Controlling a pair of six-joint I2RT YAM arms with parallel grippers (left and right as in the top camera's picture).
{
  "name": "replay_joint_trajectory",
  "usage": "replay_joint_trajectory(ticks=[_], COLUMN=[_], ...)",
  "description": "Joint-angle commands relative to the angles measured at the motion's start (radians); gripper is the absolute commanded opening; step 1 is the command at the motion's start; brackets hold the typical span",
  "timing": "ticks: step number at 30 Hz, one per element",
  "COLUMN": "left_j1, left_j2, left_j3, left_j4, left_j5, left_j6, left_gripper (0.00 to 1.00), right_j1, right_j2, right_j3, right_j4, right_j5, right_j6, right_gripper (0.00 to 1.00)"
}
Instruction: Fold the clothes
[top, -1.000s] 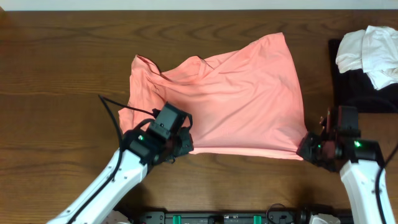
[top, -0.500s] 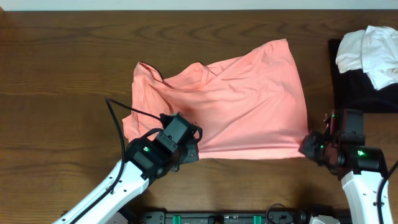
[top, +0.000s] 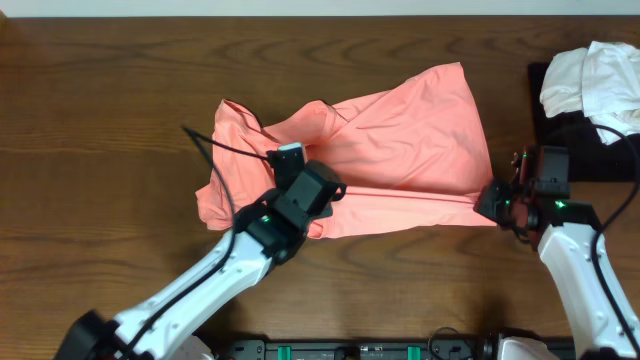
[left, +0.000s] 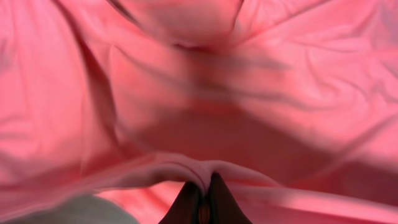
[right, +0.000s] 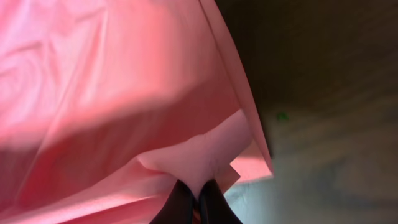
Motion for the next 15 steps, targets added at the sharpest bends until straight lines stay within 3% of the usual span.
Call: replay_joint_trajectory(ticks=[1,15], left_j1=[0.002,0.166], left_j2=[0.067,0.175], left_j3=[-0.008,-0.008], left_j4=[0.049,0.214], left_j5=[-0.113,-0.122], left_j6=[0.054,0.057], left_gripper=[0.06,0.06], right_j1=[-0.004,-0.003], right_j2=[0.046,0.139], right_j3=[-0.003,-0.003], right_j4=[0.050,0.246], right_j5=[0.013,-0.005], right_j6=[-0.015,-0.025], right_gripper=[0.01,0.01])
